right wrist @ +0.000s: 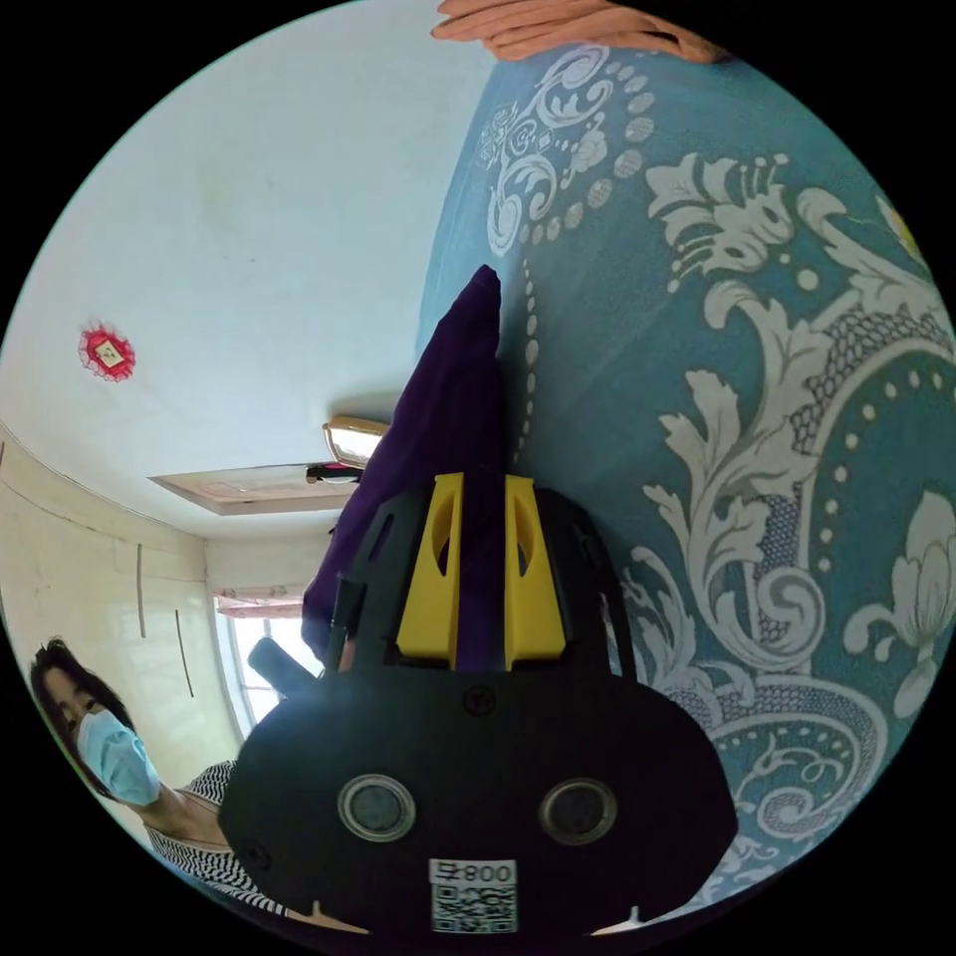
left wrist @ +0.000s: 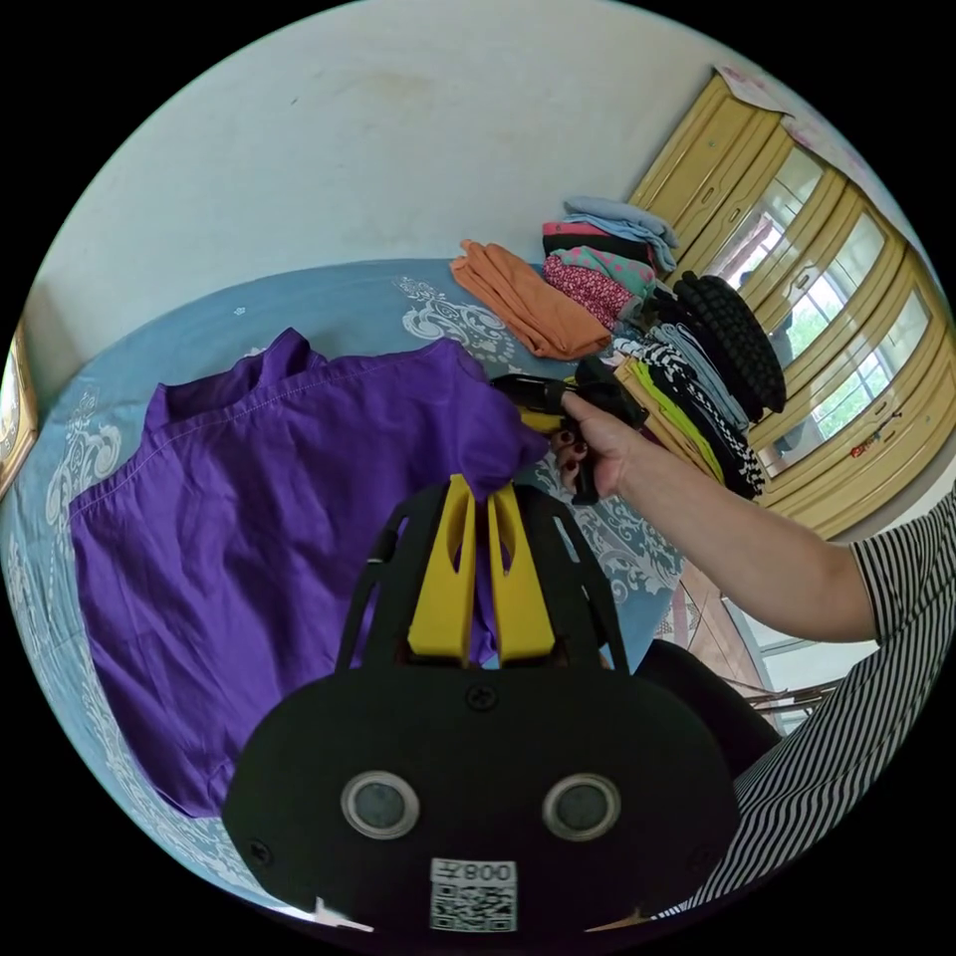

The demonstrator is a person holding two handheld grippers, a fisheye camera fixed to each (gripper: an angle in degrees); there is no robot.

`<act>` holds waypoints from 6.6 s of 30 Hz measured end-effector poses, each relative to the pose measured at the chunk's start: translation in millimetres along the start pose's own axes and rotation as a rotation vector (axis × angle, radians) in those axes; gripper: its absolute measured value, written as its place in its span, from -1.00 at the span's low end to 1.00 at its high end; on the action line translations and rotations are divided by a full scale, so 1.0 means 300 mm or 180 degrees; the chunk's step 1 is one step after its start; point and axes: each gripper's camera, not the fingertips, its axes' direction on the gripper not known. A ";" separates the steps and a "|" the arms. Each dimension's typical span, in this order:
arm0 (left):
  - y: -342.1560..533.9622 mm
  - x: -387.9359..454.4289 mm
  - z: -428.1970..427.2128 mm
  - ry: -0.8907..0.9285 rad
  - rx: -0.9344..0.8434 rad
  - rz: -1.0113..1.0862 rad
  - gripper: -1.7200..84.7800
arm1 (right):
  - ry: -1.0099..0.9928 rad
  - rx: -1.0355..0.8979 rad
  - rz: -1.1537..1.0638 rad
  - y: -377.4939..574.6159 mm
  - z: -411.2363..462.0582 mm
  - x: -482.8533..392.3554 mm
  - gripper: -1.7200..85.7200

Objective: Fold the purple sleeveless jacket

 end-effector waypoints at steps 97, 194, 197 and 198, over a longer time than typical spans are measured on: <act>0.744 -0.893 -2.118 0.0115 0.0443 -0.2145 -0.95 | 0.2101 -0.1585 -0.2072 0.421 2.315 -1.461 -0.96; 1.329 -1.078 -2.706 0.2570 0.2253 -0.4015 -0.73 | -0.0426 -0.1281 -0.0425 1.230 1.010 -0.615 -0.91; 1.335 -1.061 -2.686 0.2542 0.2226 -0.4068 -0.84 | -0.0340 -0.1282 -0.0406 1.247 0.977 -0.596 -0.91; 1.337 -1.045 -2.679 0.2537 0.2201 -0.4069 -0.86 | -0.0316 -0.1268 -0.0390 1.256 0.957 -0.587 -0.91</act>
